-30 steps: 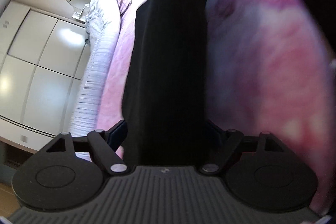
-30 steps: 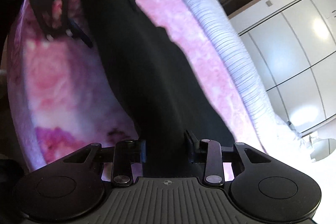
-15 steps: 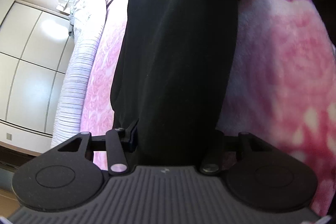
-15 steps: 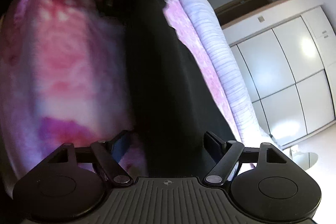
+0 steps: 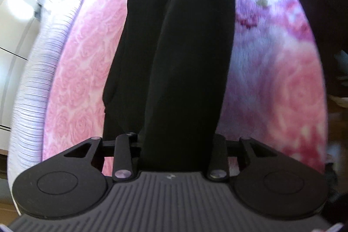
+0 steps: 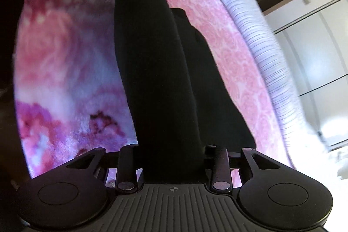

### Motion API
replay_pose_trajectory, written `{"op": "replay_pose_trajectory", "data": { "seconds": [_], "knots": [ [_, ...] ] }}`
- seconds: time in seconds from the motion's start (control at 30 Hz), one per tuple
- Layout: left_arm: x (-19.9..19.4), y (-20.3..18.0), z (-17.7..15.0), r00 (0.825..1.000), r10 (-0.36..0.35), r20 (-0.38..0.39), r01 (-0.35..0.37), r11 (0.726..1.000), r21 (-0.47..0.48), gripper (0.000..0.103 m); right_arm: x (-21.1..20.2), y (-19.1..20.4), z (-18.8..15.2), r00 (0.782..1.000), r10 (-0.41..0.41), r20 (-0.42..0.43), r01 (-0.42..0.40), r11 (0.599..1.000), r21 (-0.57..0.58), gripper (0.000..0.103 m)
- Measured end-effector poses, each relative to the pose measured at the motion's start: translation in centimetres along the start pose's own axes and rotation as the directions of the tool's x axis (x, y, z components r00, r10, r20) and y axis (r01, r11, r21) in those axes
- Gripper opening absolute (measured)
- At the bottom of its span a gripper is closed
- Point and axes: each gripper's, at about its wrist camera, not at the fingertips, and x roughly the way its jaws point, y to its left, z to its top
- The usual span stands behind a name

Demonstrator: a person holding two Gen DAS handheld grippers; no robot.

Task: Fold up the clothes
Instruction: 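Grasp the folded jacket with both grippers and lift it, then carry the jacket with both grippers onto the stack of folded jeans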

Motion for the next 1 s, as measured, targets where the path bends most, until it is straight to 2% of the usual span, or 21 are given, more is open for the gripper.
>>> {"op": "replay_pose_trajectory", "data": {
  "seconds": [0.13,0.23,0.3,0.43,0.6,0.73,0.87,1.0],
  "knots": [
    [-4.6,3.1,3.5,0.994,-0.105,-0.037,0.105,0.994,-0.016,0.028,-5.2,-4.9,2.1,0.993,0.112,-0.048,-0.109,0.992,0.064,0.031],
    [-8.6,3.9,7.2,0.989,-0.138,-0.043,0.138,0.99,-0.002,0.028,-12.7,-5.1,0.7,0.985,0.163,-0.063,-0.157,0.984,0.088,0.031],
    [-10.8,4.6,10.3,0.987,-0.152,-0.042,0.153,0.988,0.014,0.028,-15.9,-6.7,0.1,0.98,0.186,-0.072,-0.179,0.979,0.1,0.031],
    [-13.4,5.2,17.0,0.986,-0.164,-0.029,0.165,0.984,0.062,0.028,-22.4,-9.9,-3.7,0.977,0.195,-0.089,-0.181,0.972,0.148,0.031],
    [-13.1,7.2,24.1,0.988,-0.152,0.028,0.146,0.978,0.146,0.028,-27.7,-13.2,-7.8,0.982,0.142,-0.129,-0.11,0.967,0.228,0.031],
    [-11.8,9.8,29.6,0.984,-0.139,0.113,0.109,0.964,0.244,0.028,-30.2,-15.8,-10.4,0.978,0.092,-0.185,-0.033,0.952,0.304,0.031],
    [-10.4,11.8,35.6,0.968,-0.137,0.209,0.061,0.941,0.332,0.028,-31.8,-18.3,-13.7,0.963,0.041,-0.268,0.07,0.918,0.389,0.031],
    [-9.3,13.3,43.3,0.941,-0.158,0.299,0.016,0.904,0.427,0.028,-34.7,-21.4,-18.4,0.934,-0.018,-0.357,0.185,0.878,0.441,0.031]
  ]
}}
